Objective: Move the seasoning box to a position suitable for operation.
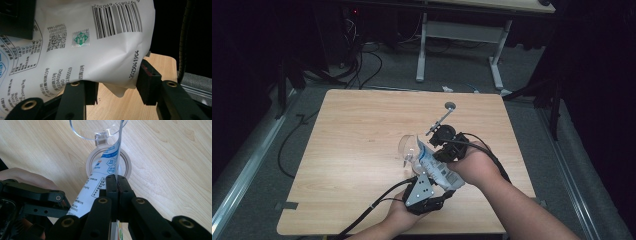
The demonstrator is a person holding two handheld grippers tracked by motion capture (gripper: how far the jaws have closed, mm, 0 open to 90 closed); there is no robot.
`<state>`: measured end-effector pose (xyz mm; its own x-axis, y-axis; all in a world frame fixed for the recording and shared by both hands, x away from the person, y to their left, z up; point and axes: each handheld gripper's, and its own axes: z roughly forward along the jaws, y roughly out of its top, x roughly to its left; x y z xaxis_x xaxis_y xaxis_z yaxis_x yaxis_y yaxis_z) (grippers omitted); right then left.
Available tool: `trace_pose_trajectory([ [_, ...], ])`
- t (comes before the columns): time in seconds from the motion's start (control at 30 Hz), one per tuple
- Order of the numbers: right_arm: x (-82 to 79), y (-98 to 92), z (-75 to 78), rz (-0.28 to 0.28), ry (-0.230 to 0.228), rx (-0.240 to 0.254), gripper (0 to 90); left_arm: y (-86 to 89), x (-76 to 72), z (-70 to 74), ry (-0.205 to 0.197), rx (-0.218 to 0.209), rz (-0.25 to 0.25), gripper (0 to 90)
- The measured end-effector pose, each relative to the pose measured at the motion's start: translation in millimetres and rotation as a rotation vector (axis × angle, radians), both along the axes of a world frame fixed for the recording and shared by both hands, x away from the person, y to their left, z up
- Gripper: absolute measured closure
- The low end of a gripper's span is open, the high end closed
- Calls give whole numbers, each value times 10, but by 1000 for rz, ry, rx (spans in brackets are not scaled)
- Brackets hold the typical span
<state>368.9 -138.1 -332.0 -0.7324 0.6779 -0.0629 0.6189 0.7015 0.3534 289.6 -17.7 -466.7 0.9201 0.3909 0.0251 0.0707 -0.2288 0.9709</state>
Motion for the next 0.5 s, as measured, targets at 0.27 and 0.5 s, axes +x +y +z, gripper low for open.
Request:
trace_pose_trajectory([
  [0.27, 13, -2, -3, 2, -1, 2, 900, -19, 8, 11, 5, -2, 3, 569],
  [0.5, 20, -19, 4, -2, -3, 3, 900, -32, 20, 12, -1, 2, 4, 570],
])
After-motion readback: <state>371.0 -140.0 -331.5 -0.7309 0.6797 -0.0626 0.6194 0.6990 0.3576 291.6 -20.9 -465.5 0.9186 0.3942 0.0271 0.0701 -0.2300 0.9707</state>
